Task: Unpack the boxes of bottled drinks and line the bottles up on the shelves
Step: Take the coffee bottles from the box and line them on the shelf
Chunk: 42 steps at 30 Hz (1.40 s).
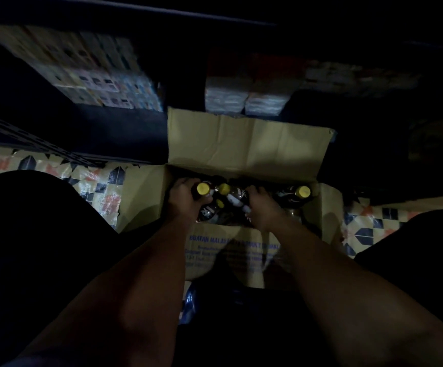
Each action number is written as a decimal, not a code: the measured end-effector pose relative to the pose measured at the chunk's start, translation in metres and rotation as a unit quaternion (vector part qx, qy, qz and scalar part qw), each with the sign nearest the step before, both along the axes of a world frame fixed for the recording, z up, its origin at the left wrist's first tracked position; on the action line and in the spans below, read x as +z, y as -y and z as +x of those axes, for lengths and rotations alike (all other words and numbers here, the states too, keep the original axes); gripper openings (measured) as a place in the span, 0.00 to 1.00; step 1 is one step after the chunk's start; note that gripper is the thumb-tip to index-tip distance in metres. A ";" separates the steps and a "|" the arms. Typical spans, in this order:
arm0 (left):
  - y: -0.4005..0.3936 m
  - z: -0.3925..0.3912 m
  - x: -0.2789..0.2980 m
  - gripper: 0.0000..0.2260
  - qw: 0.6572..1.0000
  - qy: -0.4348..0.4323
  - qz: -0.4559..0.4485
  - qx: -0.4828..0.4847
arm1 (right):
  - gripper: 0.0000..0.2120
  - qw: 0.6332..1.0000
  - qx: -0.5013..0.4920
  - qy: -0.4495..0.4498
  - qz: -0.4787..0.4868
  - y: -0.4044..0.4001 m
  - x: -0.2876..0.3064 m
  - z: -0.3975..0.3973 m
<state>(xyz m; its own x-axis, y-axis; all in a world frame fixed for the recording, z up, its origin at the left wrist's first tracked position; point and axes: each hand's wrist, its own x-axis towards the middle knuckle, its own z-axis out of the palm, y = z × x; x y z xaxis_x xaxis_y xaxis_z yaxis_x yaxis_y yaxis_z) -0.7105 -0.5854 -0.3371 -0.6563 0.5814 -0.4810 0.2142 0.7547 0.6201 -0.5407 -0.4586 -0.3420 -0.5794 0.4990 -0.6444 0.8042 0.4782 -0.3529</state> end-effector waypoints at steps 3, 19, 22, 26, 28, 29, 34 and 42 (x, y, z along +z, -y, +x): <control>-0.005 0.008 0.004 0.24 0.999 0.005 0.013 -0.034 | 0.26 0.995 -0.054 -0.056 -0.070 -0.013 0.006 0.021; -0.019 0.032 0.054 0.20 0.974 -0.019 0.190 -0.123 | 0.27 0.826 -0.395 -0.291 -0.277 0.003 0.045 0.000; -0.030 0.031 0.067 0.23 0.967 -0.001 0.243 -0.072 | 0.23 0.808 -0.405 -0.339 -0.262 0.006 0.059 -0.002; -0.040 0.037 0.102 0.21 0.950 0.029 0.309 -0.020 | 0.18 0.804 -0.398 -0.378 -0.229 0.011 0.101 -0.001; -0.041 0.044 0.128 0.19 0.941 0.036 0.336 -0.006 | 0.18 0.799 -0.385 -0.405 -0.222 0.014 0.130 -0.001; -0.040 0.049 0.142 0.19 0.937 0.037 0.349 -0.004 | 0.19 0.800 -0.374 -0.415 -0.221 0.016 0.145 -0.001; -0.030 0.055 0.233 0.15 0.926 0.064 0.373 0.002 | 0.19 0.799 -0.343 -0.447 -0.212 0.024 0.250 -0.001; -0.016 0.048 0.446 0.07 0.918 0.016 0.396 -0.029 | 0.17 0.801 -0.327 -0.469 -0.175 0.035 0.466 -0.008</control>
<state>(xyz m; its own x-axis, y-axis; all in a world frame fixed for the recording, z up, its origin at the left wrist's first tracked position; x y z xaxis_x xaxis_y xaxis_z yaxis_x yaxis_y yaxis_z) -0.6620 -0.5695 0.1089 -0.6067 0.7899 0.0886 0.2120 0.0534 0.9758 -0.5486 -0.4938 0.1241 -0.5788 0.7777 -0.2452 0.1441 -0.1984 -0.9695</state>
